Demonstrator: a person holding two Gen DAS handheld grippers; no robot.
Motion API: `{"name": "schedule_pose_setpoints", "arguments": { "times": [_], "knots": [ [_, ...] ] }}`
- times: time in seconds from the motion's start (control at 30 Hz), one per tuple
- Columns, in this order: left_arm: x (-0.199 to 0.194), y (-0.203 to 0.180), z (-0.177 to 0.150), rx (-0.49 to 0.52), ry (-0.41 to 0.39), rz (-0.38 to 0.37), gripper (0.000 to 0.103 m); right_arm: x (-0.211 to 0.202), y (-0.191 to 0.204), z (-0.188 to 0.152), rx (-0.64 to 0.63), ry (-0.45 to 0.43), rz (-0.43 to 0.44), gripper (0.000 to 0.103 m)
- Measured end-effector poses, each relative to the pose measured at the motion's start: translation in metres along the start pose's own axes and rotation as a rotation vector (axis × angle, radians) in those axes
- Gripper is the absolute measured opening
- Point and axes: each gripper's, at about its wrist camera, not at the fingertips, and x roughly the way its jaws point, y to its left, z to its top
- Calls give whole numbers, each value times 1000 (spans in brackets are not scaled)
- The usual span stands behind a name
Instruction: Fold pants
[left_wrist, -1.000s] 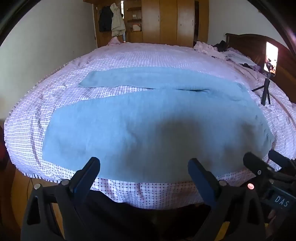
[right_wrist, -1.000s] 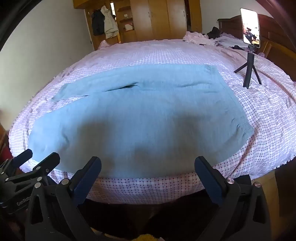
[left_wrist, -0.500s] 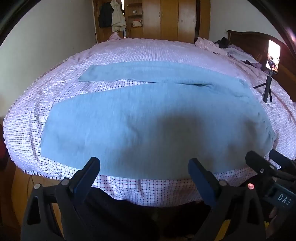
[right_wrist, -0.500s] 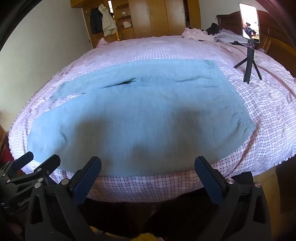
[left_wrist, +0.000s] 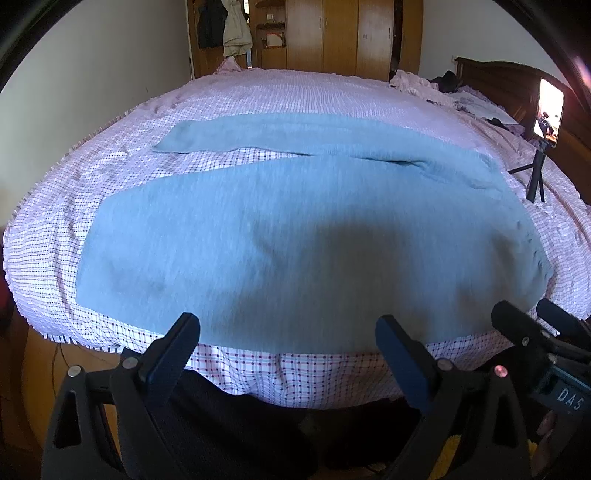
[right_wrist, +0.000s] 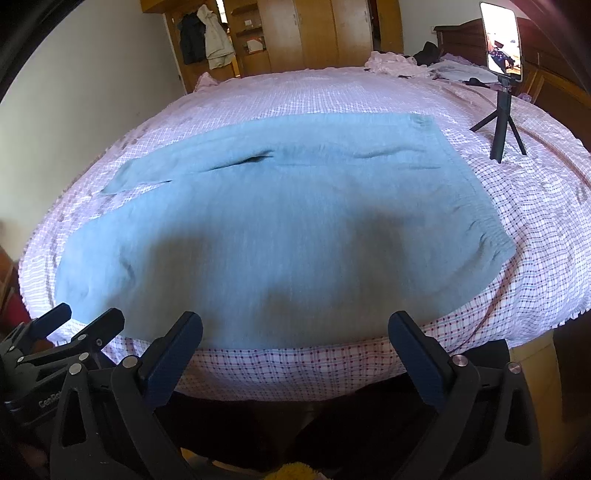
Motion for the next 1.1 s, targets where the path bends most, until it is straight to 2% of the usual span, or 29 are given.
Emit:
{"name": "schedule_pose_setpoints", "arguments": {
  "times": [0.77,1.1],
  "knots": [
    [2,2,0,3,19,4,98,-3,-2,1,12,-14,8,97],
    [14,2,-2,23,79,12,98,0,-4,0,13,2,7,97]
  ]
}}
